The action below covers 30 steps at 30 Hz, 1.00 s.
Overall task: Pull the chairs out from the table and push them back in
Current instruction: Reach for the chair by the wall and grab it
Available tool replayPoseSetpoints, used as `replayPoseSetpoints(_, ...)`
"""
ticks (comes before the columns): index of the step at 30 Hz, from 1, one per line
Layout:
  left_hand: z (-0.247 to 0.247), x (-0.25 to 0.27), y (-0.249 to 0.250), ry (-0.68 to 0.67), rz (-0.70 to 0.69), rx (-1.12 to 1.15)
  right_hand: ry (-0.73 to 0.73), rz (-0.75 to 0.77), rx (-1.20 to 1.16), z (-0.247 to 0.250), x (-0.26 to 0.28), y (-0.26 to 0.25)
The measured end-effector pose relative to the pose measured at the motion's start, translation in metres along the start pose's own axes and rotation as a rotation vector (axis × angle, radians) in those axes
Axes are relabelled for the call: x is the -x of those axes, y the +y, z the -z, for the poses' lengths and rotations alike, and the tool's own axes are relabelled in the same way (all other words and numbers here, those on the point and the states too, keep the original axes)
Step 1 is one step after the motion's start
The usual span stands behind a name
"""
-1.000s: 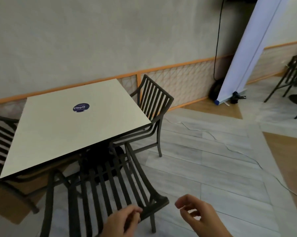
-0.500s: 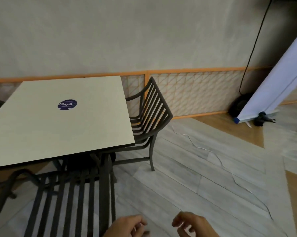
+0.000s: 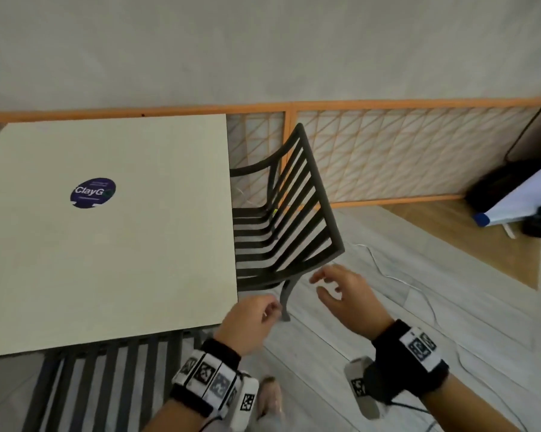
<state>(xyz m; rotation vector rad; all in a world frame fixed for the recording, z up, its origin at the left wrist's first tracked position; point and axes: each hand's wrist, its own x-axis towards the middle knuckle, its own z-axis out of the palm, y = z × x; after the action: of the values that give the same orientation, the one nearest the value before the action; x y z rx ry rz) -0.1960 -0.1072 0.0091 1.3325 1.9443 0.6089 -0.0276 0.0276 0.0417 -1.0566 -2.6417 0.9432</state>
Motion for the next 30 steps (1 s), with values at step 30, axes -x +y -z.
replayPoseSetpoints(30,-0.109,-0.237,-0.09,-0.102,0.341,-0.185,0.313,-0.248,0.073,-0.031,-0.193,0.119)
